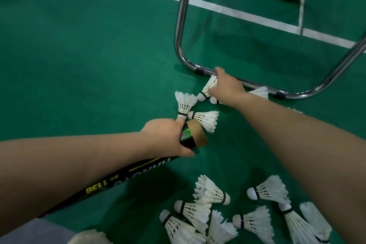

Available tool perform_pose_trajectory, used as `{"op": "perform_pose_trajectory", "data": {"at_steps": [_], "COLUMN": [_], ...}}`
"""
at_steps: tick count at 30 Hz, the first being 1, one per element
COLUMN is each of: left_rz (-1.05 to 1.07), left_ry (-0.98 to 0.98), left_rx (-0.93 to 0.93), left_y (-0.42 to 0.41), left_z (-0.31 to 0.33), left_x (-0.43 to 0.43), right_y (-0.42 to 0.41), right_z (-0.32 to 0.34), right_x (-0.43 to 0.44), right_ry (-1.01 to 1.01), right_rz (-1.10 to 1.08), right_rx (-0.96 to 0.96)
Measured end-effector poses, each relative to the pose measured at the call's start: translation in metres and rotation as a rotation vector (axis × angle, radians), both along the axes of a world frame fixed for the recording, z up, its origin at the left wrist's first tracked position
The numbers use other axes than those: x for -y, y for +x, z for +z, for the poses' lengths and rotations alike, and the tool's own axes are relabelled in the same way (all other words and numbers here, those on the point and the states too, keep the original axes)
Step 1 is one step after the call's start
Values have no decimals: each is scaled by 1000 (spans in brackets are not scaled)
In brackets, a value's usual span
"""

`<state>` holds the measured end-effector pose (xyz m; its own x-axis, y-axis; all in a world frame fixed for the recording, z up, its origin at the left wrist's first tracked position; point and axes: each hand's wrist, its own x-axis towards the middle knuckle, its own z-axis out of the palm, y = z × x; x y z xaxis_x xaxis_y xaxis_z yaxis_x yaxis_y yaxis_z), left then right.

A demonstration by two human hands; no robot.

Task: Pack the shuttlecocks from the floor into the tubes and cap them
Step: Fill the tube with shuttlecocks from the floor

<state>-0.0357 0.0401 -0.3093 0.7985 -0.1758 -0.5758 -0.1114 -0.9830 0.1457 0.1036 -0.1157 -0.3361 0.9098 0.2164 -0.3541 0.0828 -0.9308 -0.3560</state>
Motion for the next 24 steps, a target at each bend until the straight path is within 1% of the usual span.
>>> {"op": "perform_pose_trajectory", "data": {"at_steps": [2, 5, 10, 12, 14, 17, 20, 22, 24], "left_rz": [14, 22, 30, 27, 26, 31, 37, 38, 35], "left_ry": [-5, 1, 17, 25, 30, 30, 30, 26, 22], "left_rx": [1, 16, 40, 45, 47, 63, 76, 84, 89], "left_y": [1, 4, 9, 10, 10, 11, 12, 12, 11], "left_z": [0, 1, 2, 2, 4, 8, 12, 14, 16], "left_x": [-2, -4, -9, -10, -9, -5, -2, 0, 1], "right_y": [-4, -12, -26, -32, -40, -56, -71, -77, -84], "right_z": [1, 0, 15, 21, 25, 29, 34, 38, 44], "right_x": [-7, -7, 11, 21, 29, 36, 42, 44, 44], "right_ry": [53, 104, 295, 414, 578, 774, 824, 813, 776], "right_rz": [-58, -60, -169, -246, -331, -347, -308, -305, -282], "right_rx": [4, -12, -16, -22, -24, -53, -81, -97, -155]}}
